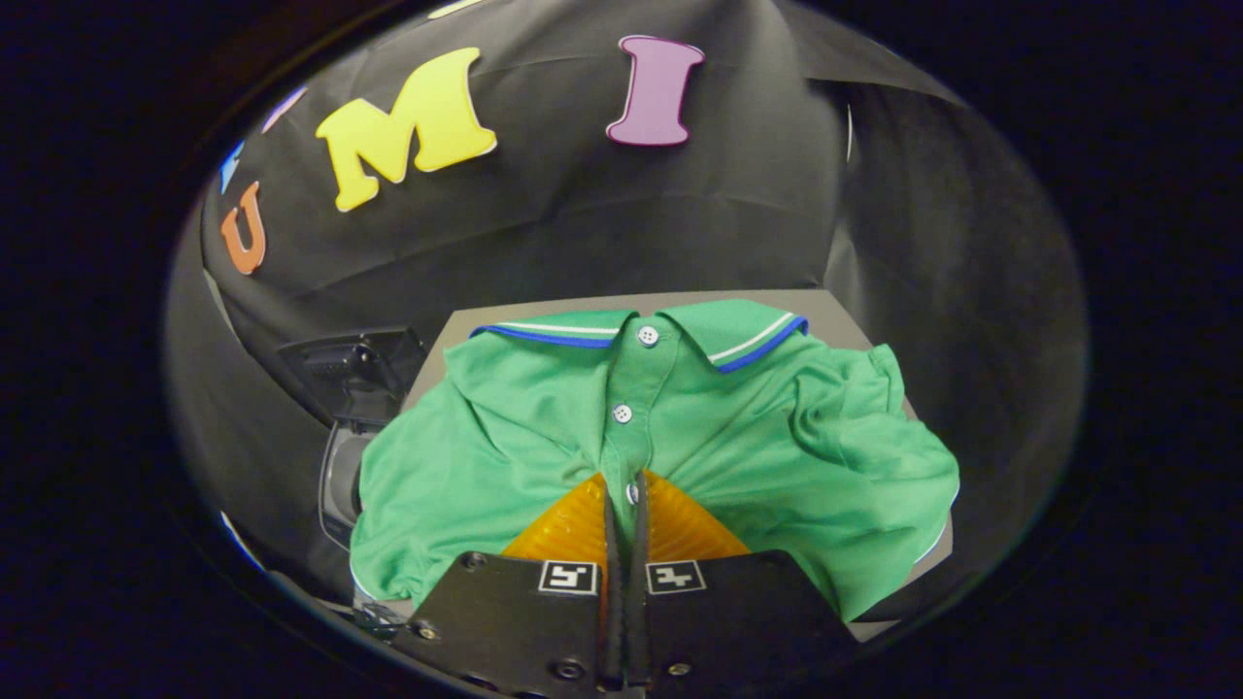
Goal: Put the clothes into the washing machine and then close the washing machine lid.
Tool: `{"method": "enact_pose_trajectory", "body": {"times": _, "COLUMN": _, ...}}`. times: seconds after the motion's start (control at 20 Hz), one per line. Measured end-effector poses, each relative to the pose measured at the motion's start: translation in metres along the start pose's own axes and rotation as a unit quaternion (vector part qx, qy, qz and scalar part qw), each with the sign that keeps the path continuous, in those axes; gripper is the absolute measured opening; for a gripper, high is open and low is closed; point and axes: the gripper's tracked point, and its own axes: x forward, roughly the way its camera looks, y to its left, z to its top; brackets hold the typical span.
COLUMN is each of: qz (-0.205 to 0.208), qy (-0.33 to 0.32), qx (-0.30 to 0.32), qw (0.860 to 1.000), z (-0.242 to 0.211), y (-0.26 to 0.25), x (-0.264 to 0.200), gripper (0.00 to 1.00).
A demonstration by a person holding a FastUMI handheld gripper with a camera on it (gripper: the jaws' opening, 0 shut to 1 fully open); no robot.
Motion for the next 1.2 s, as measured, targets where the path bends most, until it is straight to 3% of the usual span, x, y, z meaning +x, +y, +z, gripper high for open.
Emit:
{"method": "enact_pose_trajectory", "body": {"times": 0.6, "qz": 0.068, "qy": -0.087, "qx": 0.019, "qw": 0.994, "z": 0.065, "y": 0.039, "x": -0.100, "gripper": 0.05}}
{"method": "enact_pose_trajectory", "body": {"times": 0.95, "qz": 0.130, "qy": -0.109, "qx": 0.005, "qw": 0.986, "z": 0.091, "y": 0.106, "x": -0.138, "gripper": 0.05}}
{"method": "enact_pose_trajectory", "body": {"times": 1.2, "qz": 0.175, "qy": -0.102, "qx": -0.024, "qw": 0.979, "z": 0.087, "y": 0.173, "x": -0.146, "gripper": 0.05}}
